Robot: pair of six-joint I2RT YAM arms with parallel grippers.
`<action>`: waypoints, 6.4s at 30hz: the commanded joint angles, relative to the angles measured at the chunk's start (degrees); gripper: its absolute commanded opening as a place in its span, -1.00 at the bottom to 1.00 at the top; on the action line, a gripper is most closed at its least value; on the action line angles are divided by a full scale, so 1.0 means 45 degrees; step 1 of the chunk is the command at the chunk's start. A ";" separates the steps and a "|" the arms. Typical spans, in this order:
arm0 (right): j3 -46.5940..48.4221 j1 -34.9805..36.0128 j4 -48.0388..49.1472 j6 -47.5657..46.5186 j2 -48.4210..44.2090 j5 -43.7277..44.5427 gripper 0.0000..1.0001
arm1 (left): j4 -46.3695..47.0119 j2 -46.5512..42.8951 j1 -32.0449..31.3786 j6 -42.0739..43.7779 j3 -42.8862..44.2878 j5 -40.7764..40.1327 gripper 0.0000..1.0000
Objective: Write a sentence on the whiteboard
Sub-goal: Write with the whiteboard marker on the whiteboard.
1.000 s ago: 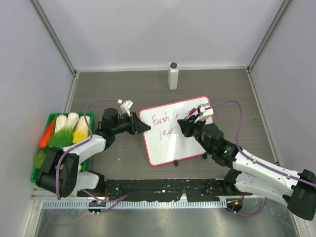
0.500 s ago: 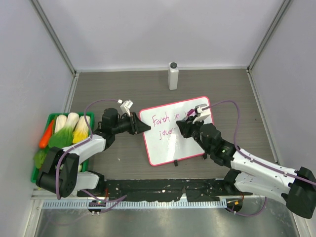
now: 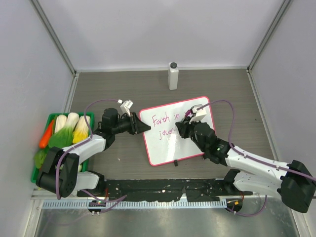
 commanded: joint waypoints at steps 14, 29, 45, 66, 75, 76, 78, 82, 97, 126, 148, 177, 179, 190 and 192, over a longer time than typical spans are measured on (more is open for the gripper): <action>0.0388 -0.0037 0.1103 0.0239 0.0489 0.1024 -0.98 | -0.0850 0.0369 0.0004 0.2397 -0.0125 -0.3112 -1.00; 0.0017 -0.0037 0.0380 0.0258 0.0197 0.0809 -0.98 | -0.0870 0.0310 -0.0016 0.2397 -0.0125 -0.3112 -1.00; -0.0608 -0.0037 0.0340 0.0473 0.0001 0.0418 -0.97 | -0.0889 0.0349 -0.0035 0.2436 -0.0124 -0.3171 -1.00; 0.0544 -0.0037 0.0634 -0.0035 0.0645 0.1824 -0.98 | -0.0928 0.0349 -0.0074 0.2476 -0.0105 -0.3171 -1.00; 0.0193 -0.0037 0.0009 0.0141 0.0177 0.1825 -0.98 | -0.0928 0.0349 -0.0094 0.2476 -0.0124 -0.3190 -1.00; 0.0077 -0.0037 -0.0011 0.0141 0.0138 0.1805 -0.98 | -0.0928 0.0368 -0.0094 0.2476 -0.0105 -0.3190 -1.00; -0.0080 -0.0056 -0.0050 0.0122 -0.0038 0.1747 -0.98 | -0.0928 0.0369 -0.0094 0.2476 -0.0086 -0.3190 -1.00; -0.0236 -0.0037 -0.0167 0.0161 -0.0116 0.1435 -0.98 | -0.0928 0.0369 -0.0094 0.2476 -0.0105 -0.3210 -1.00; -0.0180 -0.0017 -0.0304 0.0220 -0.0564 0.1063 -0.98 | -0.0928 0.0427 -0.0113 0.2495 -0.0085 -0.3229 -1.00; 0.0310 -0.0388 -0.0245 0.0005 0.0099 0.1356 -0.98 | -0.0948 0.0525 -0.0133 0.2515 -0.0027 -0.3210 -1.00; 0.1071 -0.0838 -0.0480 -0.0093 0.0489 0.1572 -0.97 | -0.0967 0.0505 -0.0152 0.2534 -0.0027 -0.3210 -1.00; -0.0159 -0.0857 -0.1847 0.0494 -0.0643 0.1335 -0.97 | -0.0967 0.0525 -0.0192 0.2534 0.0012 -0.3269 -1.00; -0.0081 -0.0857 -0.1867 0.0357 -0.0682 0.1433 -0.97 | -0.0987 0.0525 -0.0192 0.2534 -0.0007 -0.3269 -1.00; 0.0622 -0.0857 -0.1671 0.0103 -0.0526 0.1551 -0.98 | -0.1006 0.0486 -0.0231 0.2554 -0.0007 -0.3269 -1.00; 0.0719 -0.0857 -0.1652 0.0025 -0.0585 0.1532 -0.98 | -0.1006 0.0486 -0.0211 0.2554 -0.0007 -0.3288 -1.00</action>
